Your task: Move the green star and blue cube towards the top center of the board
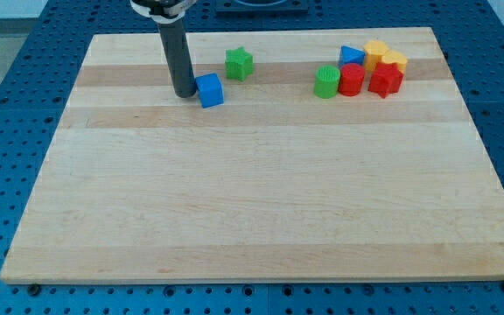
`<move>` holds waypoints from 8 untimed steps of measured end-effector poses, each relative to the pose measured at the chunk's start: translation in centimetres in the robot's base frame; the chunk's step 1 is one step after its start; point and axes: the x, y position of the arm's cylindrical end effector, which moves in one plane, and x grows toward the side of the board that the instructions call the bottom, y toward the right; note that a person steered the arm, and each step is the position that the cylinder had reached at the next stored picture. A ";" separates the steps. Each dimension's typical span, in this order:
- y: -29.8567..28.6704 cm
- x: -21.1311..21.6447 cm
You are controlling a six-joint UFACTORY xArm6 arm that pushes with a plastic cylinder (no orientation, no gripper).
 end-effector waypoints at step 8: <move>8.6 9.6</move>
